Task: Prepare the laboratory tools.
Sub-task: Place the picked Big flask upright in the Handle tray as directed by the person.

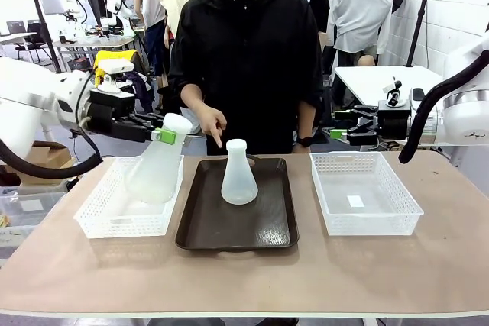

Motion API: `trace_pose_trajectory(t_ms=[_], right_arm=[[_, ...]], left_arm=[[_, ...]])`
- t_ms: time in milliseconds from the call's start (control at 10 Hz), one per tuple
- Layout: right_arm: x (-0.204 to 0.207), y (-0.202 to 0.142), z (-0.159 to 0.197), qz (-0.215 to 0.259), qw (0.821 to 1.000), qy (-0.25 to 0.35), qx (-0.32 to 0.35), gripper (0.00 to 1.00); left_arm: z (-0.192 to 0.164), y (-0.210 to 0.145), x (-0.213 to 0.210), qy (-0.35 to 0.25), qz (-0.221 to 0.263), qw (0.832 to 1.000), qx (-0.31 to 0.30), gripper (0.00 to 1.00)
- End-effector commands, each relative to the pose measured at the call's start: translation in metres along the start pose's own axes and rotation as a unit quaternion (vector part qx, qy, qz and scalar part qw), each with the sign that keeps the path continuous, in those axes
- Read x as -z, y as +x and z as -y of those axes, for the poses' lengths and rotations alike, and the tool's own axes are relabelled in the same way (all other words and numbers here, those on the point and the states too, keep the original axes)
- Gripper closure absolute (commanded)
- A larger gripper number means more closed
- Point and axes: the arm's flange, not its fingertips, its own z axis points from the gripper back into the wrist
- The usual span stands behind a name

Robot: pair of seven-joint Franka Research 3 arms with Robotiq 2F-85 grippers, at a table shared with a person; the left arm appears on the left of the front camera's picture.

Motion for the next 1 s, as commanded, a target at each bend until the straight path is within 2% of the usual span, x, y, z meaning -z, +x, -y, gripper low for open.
trace_pose_trajectory(t_ms=[0, 100, 300, 500, 800, 900], right_arm=[[0.001, 0.001, 0.001, -0.006, 1.000, 0.006, 0.002, 0.00], [0.001, 0.001, 0.001, -0.006, 1.000, 0.006, 0.002, 0.00], [0.001, 0.001, 0.001, -0.006, 1.000, 0.006, 0.002, 0.00], [0.001, 0.001, 0.001, -0.006, 1.000, 0.006, 0.002, 0.00], [0.001, 0.001, 0.001, -0.006, 1.000, 0.006, 0.002, 0.00], [0.001, 0.001, 0.001, -0.006, 1.000, 0.006, 0.002, 0.00]], left_arm=[[-0.010, -0.017, 0.020, 0.010, 0.026, 0.997, 0.075, 1.00], [-0.016, -0.028, 0.035, 0.005, 0.043, 0.993, 0.114, 1.00], [-0.035, -0.045, 0.063, 0.000, 0.091, 0.989, 0.119, 1.00], [-0.039, -0.050, 0.080, -0.033, 0.143, 0.984, 0.103, 1.00], [-0.044, -0.076, 0.103, -0.050, 0.148, 0.982, 0.106, 1.00], [-0.045, -0.085, 0.110, -0.050, 0.134, 0.982, 0.121, 1.00]])
